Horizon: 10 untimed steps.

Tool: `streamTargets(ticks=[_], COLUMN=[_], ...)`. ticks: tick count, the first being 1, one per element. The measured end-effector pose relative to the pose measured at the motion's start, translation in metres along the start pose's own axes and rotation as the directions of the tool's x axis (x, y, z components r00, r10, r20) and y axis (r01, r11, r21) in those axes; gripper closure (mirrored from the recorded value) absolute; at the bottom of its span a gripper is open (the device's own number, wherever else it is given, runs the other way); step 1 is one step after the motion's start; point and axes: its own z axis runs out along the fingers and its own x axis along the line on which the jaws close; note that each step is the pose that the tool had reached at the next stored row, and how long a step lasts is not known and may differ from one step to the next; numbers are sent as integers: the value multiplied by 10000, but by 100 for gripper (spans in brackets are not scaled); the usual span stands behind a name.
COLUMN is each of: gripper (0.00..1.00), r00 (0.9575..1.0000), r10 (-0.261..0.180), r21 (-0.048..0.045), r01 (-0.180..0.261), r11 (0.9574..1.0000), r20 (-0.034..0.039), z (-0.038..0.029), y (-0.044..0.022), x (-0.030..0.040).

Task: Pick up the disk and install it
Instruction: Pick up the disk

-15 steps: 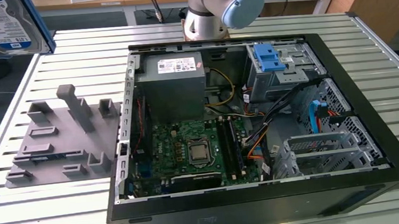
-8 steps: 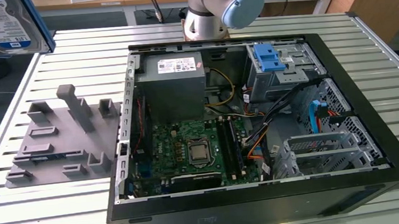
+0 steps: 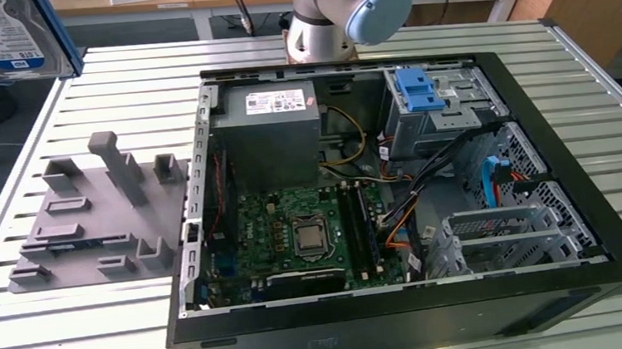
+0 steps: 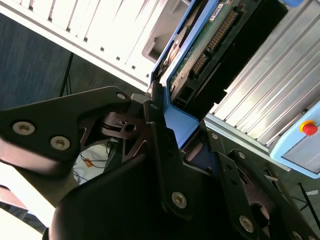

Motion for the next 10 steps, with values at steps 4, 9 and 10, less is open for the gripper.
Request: streamTargets(ticks=[4,9,10], gripper=[64,64,64], r00=[10000,10000,10000], r10=[0,0,0], r21=[0,0,0], r01=[0,0,0], r11=[10000,10000,10000], r20=[0,0,0], z=[-1,-2,-2], y=[0,-16,-20], x=[0,0,0])
